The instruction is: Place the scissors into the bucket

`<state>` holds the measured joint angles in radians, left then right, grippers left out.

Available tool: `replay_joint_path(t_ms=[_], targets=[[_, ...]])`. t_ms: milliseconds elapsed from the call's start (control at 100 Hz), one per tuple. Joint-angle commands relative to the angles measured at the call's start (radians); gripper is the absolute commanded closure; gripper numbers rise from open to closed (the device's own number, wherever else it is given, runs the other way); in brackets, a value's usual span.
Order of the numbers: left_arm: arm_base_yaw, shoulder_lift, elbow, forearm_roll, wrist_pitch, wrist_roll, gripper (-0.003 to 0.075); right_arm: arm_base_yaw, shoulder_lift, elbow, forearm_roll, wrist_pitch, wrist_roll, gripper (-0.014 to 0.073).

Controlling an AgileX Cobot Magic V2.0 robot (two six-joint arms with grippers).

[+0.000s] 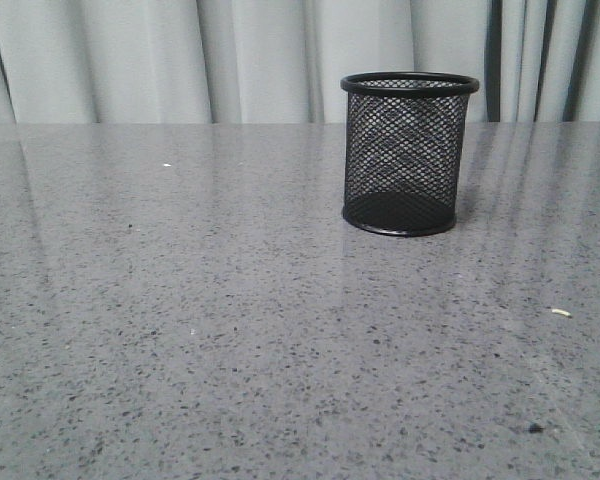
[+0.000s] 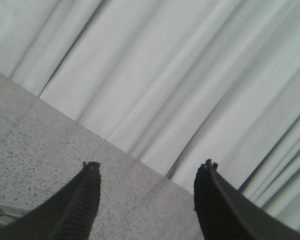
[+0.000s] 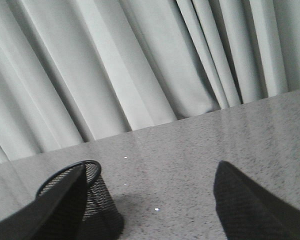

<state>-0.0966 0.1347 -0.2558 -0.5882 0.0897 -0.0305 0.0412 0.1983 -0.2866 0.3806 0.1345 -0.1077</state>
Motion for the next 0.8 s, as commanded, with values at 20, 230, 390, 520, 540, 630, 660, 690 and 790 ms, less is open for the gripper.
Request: replay_joint_path(t_ms=[20, 230, 390, 520, 540, 630, 660, 690, 790], targets=[[-0.011, 0.084, -0.150, 0.181, 0.185, 0.066, 0.0330, -0.006, 0.022, -0.061, -0.108, -0.002, -0.004, 0.0125], [-0.014, 0.321, -0.350, 0.393, 0.215, 0.262, 0.0331, -0.006, 0.085, -0.121, -0.195, 0.060, -0.011, 0.0125], [-0.014, 0.484, -0.498, 0.525, 0.328, 0.322, 0.0344, -0.006, 0.128, -0.137, -0.195, 0.061, -0.011, 0.0125], [-0.014, 0.632, -0.617, 0.640, 0.484, 0.393, 0.0344, -0.006, 0.129, -0.139, -0.195, 0.061, -0.011, 0.0125], [-0.014, 0.657, -0.630, 0.656, 0.512, 0.419, 0.0344, -0.006, 0.129, -0.139, -0.195, 0.061, -0.011, 0.0125], [-0.014, 0.759, -0.711, 0.695, 0.650, 0.523, 0.0346, -0.006, 0.129, -0.139, -0.195, 0.061, -0.011, 0.0125], [-0.014, 0.792, -0.740, 0.702, 0.687, 0.540, 0.0353, -0.006, 0.129, -0.139, -0.195, 0.061, -0.011, 0.0125], [-0.014, 0.830, -0.762, 0.711, 0.730, 0.559, 0.0362, -0.006, 0.129, -0.139, -0.195, 0.061, -0.011, 0.0125], [-0.031, 0.924, -0.831, 0.718, 0.836, 0.696, 0.0381, -0.006, 0.129, -0.139, -0.193, 0.061, -0.011, 0.0125]])
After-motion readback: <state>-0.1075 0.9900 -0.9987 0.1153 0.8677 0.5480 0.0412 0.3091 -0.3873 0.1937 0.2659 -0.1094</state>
